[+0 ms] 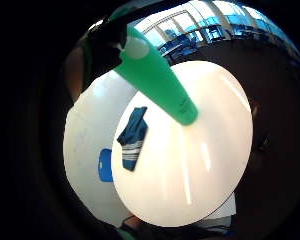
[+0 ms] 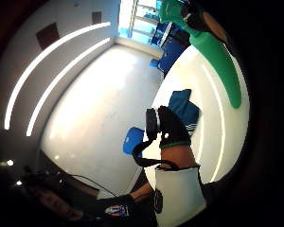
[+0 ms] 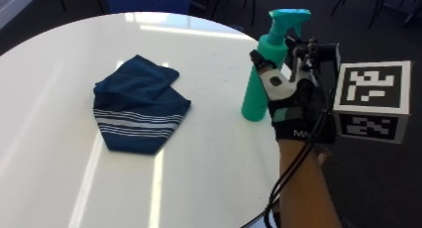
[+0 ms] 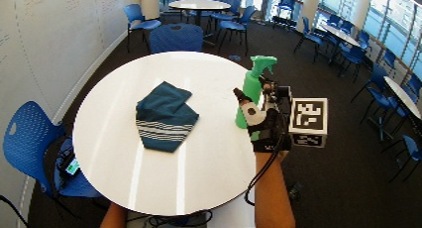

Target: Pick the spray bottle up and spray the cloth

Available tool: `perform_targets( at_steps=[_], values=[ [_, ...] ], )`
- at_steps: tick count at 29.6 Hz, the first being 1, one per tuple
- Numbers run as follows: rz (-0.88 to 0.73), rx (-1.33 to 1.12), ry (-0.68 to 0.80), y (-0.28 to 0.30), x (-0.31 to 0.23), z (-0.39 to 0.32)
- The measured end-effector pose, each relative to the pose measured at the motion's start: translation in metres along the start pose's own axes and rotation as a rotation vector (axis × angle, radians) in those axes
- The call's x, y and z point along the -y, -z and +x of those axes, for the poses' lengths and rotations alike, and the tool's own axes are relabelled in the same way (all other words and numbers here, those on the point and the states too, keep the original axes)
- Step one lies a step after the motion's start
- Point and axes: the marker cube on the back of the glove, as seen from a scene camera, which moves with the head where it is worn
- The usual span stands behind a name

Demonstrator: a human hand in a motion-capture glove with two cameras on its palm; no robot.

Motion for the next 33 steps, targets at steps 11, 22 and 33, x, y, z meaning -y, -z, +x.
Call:
perform_targets(
  at_steps=[11, 22, 33],
  values=[
    [0.041, -0.05, -0.089, -0.008, 0.037, 0.022],
    [0.04, -0.114, -0.129, -0.02, 0.052, 0.04],
    [0.075, -0.101, -0.203, -0.034, 0.062, 0.052]
  ],
)
